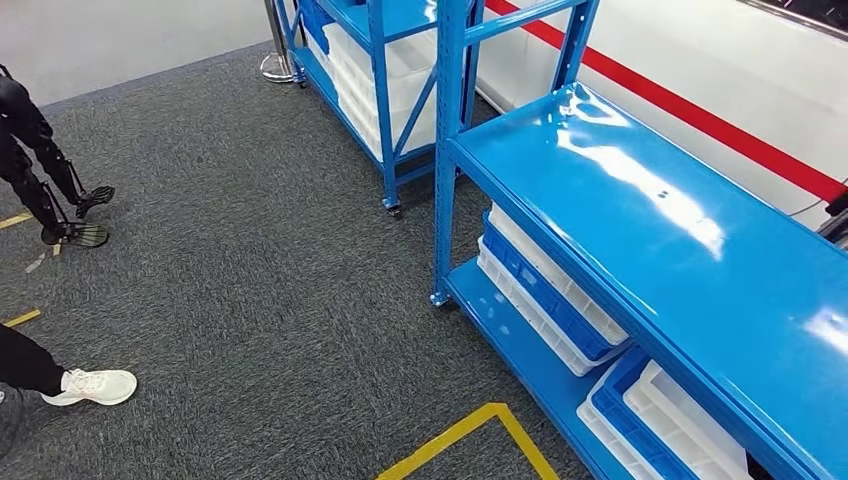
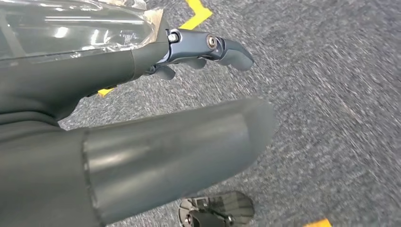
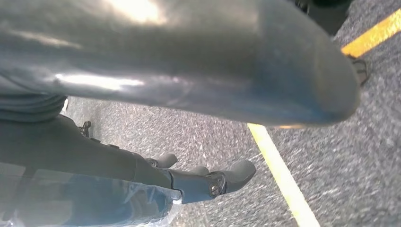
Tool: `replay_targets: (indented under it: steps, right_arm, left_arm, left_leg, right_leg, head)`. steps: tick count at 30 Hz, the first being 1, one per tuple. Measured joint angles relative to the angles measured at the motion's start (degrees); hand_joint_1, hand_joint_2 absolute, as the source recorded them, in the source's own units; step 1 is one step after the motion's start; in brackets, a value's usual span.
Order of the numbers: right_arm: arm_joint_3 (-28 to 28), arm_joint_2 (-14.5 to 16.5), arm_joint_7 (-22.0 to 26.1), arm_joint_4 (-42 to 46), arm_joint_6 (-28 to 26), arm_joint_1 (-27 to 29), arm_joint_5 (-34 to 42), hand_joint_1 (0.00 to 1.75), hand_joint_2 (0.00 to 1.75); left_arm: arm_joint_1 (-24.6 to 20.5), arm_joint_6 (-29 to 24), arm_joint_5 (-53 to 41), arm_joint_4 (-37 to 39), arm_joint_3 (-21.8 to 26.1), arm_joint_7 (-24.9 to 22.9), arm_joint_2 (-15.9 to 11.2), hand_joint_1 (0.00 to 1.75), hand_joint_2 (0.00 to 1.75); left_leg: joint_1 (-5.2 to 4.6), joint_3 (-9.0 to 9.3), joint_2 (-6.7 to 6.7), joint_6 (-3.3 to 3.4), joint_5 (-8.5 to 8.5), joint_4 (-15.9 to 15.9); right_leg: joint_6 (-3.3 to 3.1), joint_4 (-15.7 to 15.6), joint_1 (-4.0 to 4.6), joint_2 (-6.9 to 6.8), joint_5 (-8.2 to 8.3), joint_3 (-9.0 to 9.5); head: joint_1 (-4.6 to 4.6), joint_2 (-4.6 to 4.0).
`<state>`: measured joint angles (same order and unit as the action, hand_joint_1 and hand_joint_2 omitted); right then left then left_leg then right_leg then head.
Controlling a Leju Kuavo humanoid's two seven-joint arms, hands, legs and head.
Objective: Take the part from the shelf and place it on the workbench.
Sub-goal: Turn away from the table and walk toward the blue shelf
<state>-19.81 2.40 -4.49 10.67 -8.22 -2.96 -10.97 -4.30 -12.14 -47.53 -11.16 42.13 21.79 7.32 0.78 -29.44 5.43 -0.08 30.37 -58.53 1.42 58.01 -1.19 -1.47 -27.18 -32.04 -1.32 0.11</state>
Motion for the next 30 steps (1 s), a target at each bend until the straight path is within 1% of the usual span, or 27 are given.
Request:
replay_targets:
  steps: [2,3,4,5,6,7,8,9,10,11,12,13,14,16,17,18,19,20,21,22,23,24,25,26,27,29,30]
  right_arm:
    - [0.0,-0.1,0.0,0.0,0.0,-0.1,0.0,0.00,0.00]
    - [0.0,-0.1,0.0,0.0,0.0,-0.1,0.0,0.00,0.00]
    - [0.0,-0.1,0.1,0.0,0.0,-0.2,0.0,0.00,0.00]
    - [0.0,-0.1,0.1,0.0,0.1,-0.1,0.0,0.00,0.00]
    - [0.0,-0.1,0.2,0.0,0.1,-0.1,0.0,0.00,0.00]
    - [0.0,-0.1,0.2,0.0,0.1,0.0,0.0,0.00,0.00]
    - [0.0,-0.1,0.2,0.0,0.1,0.0,0.0,0.00,0.00]
    - [0.0,-0.1,0.1,0.0,0.1,0.0,0.0,0.00,0.00]
    - [0.0,0.0,0.1,0.0,0.1,-0.1,0.0,0.00,0.00]
    - [0.0,0.0,0.0,0.0,0.1,-0.1,0.0,0.00,0.00]
    - [0.0,0.0,0.0,0.0,0.0,-0.2,0.0,0.00,0.00]
    - [0.0,0.0,-0.1,0.0,0.0,-0.2,0.0,0.00,0.00]
    - [0.0,0.0,-0.1,0.0,0.0,-0.1,0.0,0.00,0.00]
    - [0.0,0.0,-0.2,0.0,-0.1,0.0,-0.1,0.00,0.00]
    - [0.0,0.0,-0.3,0.0,-0.1,-0.1,-0.2,0.00,0.00]
    - [0.0,0.1,-0.3,0.0,-0.1,-0.2,-0.2,0.00,0.00]
    - [0.0,0.1,-0.3,0.0,-0.1,-0.3,-0.3,0.00,0.00]
    - [0.0,0.1,-0.3,0.0,-0.1,-0.3,-0.3,0.00,0.00]
    - [0.0,0.1,-0.3,0.0,-0.1,-0.2,-0.4,0.00,0.00]
    - [0.0,0.0,-0.4,0.0,-0.1,-0.1,-0.4,0.00,0.00]
    - [0.0,-0.1,-0.4,0.0,-0.1,0.0,-0.4,0.00,0.00]
    - [0.0,-0.1,-0.4,0.0,-0.2,-0.1,-0.4,0.00,0.00]
    - [0.0,0.0,-0.5,0.0,-0.2,-0.1,-0.4,0.00,0.00]
    - [0.0,0.0,-0.5,0.0,-0.2,-0.2,-0.4,0.00,0.00]
    - [0.0,0.1,-0.5,0.0,-0.2,-0.3,-0.5,0.00,0.00]
    - [0.0,0.1,-0.6,0.0,-0.2,-0.2,-0.5,0.00,0.00]
    - [0.0,0.0,-0.6,0.0,-0.2,-0.2,-0.5,0.00,0.00]
  left_arm:
    - [0.1,0.0,-0.1,0.0,0.0,0.0,0.0,0.00,0.00]
    - [0.2,0.0,-0.2,0.0,0.0,0.0,0.0,0.00,0.00]
    - [0.4,0.0,-0.3,0.0,0.1,0.0,0.0,0.00,0.00]
    - [0.5,0.0,-0.4,0.0,0.1,0.0,0.0,0.00,0.00]
    - [0.5,0.0,-0.4,0.0,0.1,0.0,0.0,0.00,0.00]
    - [0.5,0.0,-0.4,0.0,0.2,0.0,0.0,0.00,0.00]
    - [0.5,0.0,-0.5,0.0,0.2,0.0,0.0,0.00,0.00]
    - [0.5,0.0,-0.6,0.0,0.2,-0.1,0.0,0.00,0.00]
    - [0.5,0.0,-0.8,0.0,0.2,-0.1,-0.1,0.00,0.00]
    - [0.5,0.1,-0.9,0.0,0.2,-0.2,-0.1,0.00,0.00]
    - [0.5,0.1,-1.0,0.0,0.2,-0.2,-0.2,0.00,0.00]
    - [0.5,0.1,-1.1,0.0,0.2,-0.3,-0.2,0.00,0.00]
    - [0.4,0.1,-1.2,0.0,0.2,-0.3,-0.1,0.00,0.00]
    - [0.4,0.1,-1.2,0.0,0.2,-0.4,0.0,0.00,0.00]
    - [0.4,0.2,-1.2,0.0,0.3,-0.5,0.0,0.00,0.00]
    - [0.4,0.1,-1.2,0.0,0.3,-0.6,0.0,0.00,0.00]
    - [0.4,0.1,-1.2,0.0,0.3,-0.8,0.0,0.00,0.00]
    - [0.4,0.1,-1.2,0.0,0.3,-0.9,0.0,0.00,0.00]
    - [0.4,0.1,-1.2,0.0,0.3,-1.0,0.0,0.00,0.00]
    - [0.4,0.1,-1.2,0.0,0.3,-1.1,0.1,0.00,0.00]
    - [0.4,0.1,-1.1,0.0,0.3,-1.2,0.2,0.00,0.00]
    - [0.4,0.1,-1.1,0.0,0.3,-1.2,0.2,0.00,0.00]
    - [0.4,0.1,-1.1,0.0,0.4,-1.2,0.2,0.00,0.00]
    - [0.4,0.1,-1.1,0.0,0.4,-1.2,0.2,0.00,0.00]
    - [0.3,0.0,-1.1,0.0,0.4,-1.3,0.2,0.00,0.00]
    - [0.1,0.0,-1.1,-0.1,0.4,-1.4,0.3,0.00,0.00]
    - [0.0,0.0,-1.1,-0.1,0.4,-1.4,0.4,0.00,0.00]
  left_leg:
    - [0.29,-2.34,-3.45,-0.32,3.44,-5.3]
    - [0.32,-4.24,-4.68,-0.29,5.49,-9.3]
    - [0.32,-6.08,-5.21,-0.25,6.96,-12.9]
    - [0.32,-7.28,-5.39,-0.18,7.34,-15.1]
    - [0.32,-7.55,-5.51,-0.04,6.50,-15.2]
    - [0.33,-6.77,-5.75,0.16,4.64,-13.1]
    - [0.33,-5.26,-6.49,0.41,2.27,-9.6]
    - [0.36,-3.60,-8.09,0.70,0.32,-5.7]
    - [0.38,-2.30,-9.46,0.87,-0.93,-2.6]
    - [0.31,-1.53,-10.49,1.01,-1.48,-0.7]
    - [0.15,-1.28,-10.86,1.12,-1.47,0.0]
    - [-0.03,-1.17,-10.15,1.30,-1.59,0.3]
    - [-0.11,-1.02,-9.40,1.63,-1.89,0.8]
    - [-0.05,-0.65,-7.80,2.38,-2.47,1.8]
    - [0.01,-0.55,-6.87,2.62,-2.65,2.1]
    - [-0.04,-0.55,-5.94,2.74,-2.65,2.2]
    - [-0.05,-0.60,-4.93,2.78,-2.64,2.2]
    - [-0.04,-0.64,-4.01,2.74,-2.60,2.2]
    - [-0.01,-0.66,-3.19,2.64,-2.53,2.1]
    - [0.09,-0.62,-2.43,2.47,-2.43,2.1]
    - [0.17,-0.49,-1.74,2.19,-2.28,2.0]
    - [0.13,-0.36,-1.09,1.79,-2.04,1.9]
    - [0.07,-0.25,-0.52,1.32,-1.74,1.7]
    - [-0.07,-0.08,0.00,0.87,-1.47,1.6]
    - [-0.15,0.12,0.47,0.52,-1.27,1.6]
    - [0.17,0.65,1.10,-0.10,-1.00,1.7]
    - [0.43,0.64,0.36,-0.40,-0.43,1.3]
  right_leg:
    - [-0.92,-0.1,-0.21,1.12,0.24,0.10]
    - [-1.25,-0.1,-0.04,1.77,0.30,0.03]
    - [-1.46,-0.1,0.17,2.51,0.33,-0.03]
    - [-1.51,-0.1,0.34,3.27,0.35,-0.03]
    - [-1.51,-0.1,0.48,4.08,0.35,0.05]
    - [-1.50,-0.1,0.55,4.86,0.35,0.17]
    - [-1.48,-0.1,0.57,5.62,0.36,0.30]
    - [-1.43,0.0,0.65,6.36,0.36,0.35]
    - [-1.32,0.1,0.74,7.06,0.41,0.23]
    - [-1.11,0.1,0.74,7.69,0.51,-0.02]
    - [-0.77,0.1,0.69,8.35,0.65,-0.35]
    - [-0.36,0.0,0.60,9.02,0.85,-0.80]
    - [-0.04,0.1,0.48,8.77,0.91,-1.12]
    - [0.14,2.3,0.55,6.10,-0.17,-2.59]
    - [-0.01,5.1,0.53,4.22,-1.55,-4.01]
    - [-0.08,8.7,0.47,3.05,-3.16,-5.97]
    - [0.00,12.5,0.30,2.53,-4.59,-7.94]
    - [0.32,15.1,0.09,2.32,-5.32,-9.22]
    - [0.85,15.8,-0.17,2.14,-5.24,-9.44]
    - [1.57,14.0,-0.45,1.79,-4.32,-8.34]
    - [2.33,10.2,-0.75,0.92,-2.90,-6.13]
    - [2.89,6.0,-0.95,-0.55,-1.65,-3.77]
    - [3.03,2.6,-0.94,-1.69,-0.65,-1.76]
    - [2.78,0.6,-0.84,-2.44,-0.19,-0.58]
    - [2.27,0.1,-0.63,-2.54,-0.12,-0.27]
    - [1.13,0.0,-0.52,-1.19,-0.03,-0.27]
    - [0.64,0.0,-0.60,-0.61,0.05,-0.22]
  head:
    - [0.22,0.00]
    - [0.32,0.00]
    - [0.32,0.00]
    - [0.33,0.00]
    - [0.33,0.00]
    - [0.32,0.00]
    - [0.32,0.00]
    - [0.31,0.00]
    - [0.29,0.00]
    - [0.28,0.00]
    - [0.27,0.00]
    - [0.27,0.00]
    - [0.28,0.00]
    - [0.18,0.00]
    - [0.10,0.00]
    - [0.03,0.00]
    - [-0.03,0.00]
    - [-0.07,0.00]
    - [-0.09,0.00]
    - [-0.11,0.00]
    - [-0.12,0.00]
    - [-0.16,0.00]
    - [-0.20,0.00]
    - [-0.14,0.00]
    - [-0.08,0.00]
    - [0.14,0.00]
    - [0.16,0.00]
